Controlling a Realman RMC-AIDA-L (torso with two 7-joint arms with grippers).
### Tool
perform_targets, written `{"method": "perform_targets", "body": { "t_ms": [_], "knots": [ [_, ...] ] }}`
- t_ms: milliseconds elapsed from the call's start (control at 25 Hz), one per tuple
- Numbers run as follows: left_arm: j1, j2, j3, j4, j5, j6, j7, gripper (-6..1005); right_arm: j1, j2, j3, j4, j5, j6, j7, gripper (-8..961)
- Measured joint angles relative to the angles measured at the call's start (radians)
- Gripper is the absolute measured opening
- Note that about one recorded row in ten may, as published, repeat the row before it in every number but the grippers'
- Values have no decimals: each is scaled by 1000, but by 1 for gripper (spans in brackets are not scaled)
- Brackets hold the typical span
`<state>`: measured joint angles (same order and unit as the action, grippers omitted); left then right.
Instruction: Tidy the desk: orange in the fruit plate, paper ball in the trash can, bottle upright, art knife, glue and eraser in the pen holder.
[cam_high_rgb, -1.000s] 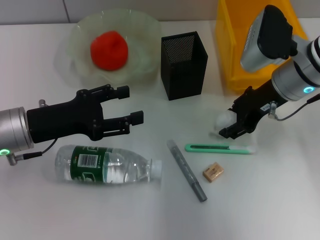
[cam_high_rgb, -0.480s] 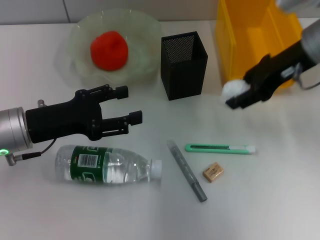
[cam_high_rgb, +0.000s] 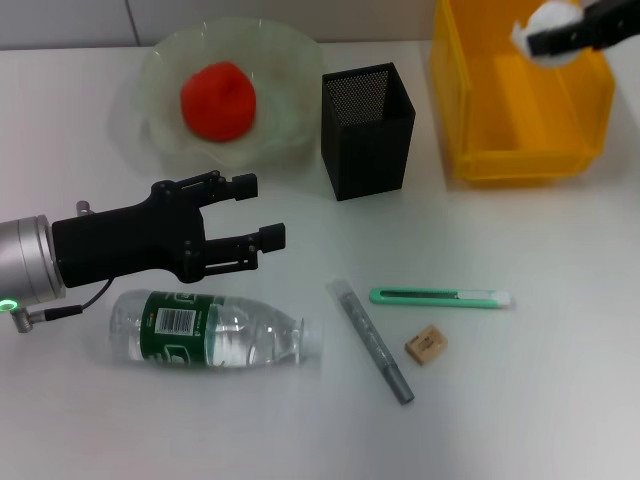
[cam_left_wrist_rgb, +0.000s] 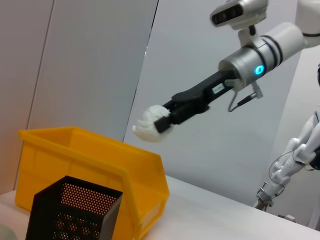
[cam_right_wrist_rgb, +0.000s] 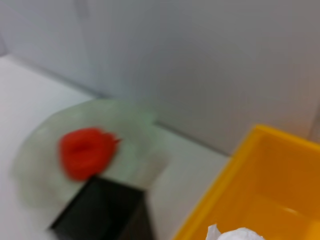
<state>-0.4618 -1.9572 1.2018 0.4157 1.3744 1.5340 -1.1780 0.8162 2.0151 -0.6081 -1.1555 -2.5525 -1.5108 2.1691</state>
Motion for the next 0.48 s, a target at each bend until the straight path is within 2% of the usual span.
{"method": "perform_targets", "body": {
  "t_ms": [200, 320, 480],
  "knots": [
    [-1, 0, 1, 0, 0, 0, -2, 812, -18, 5, -6, 57, 0, 116, 21, 524],
    [-1, 0, 1, 0, 0, 0, -2, 812, -17, 8, -7, 81, 1, 143, 15, 530],
    [1, 0, 1, 0, 0, 0, -4, 813, -16, 27, -27, 104, 1, 218, 9, 538]
  ]
}}
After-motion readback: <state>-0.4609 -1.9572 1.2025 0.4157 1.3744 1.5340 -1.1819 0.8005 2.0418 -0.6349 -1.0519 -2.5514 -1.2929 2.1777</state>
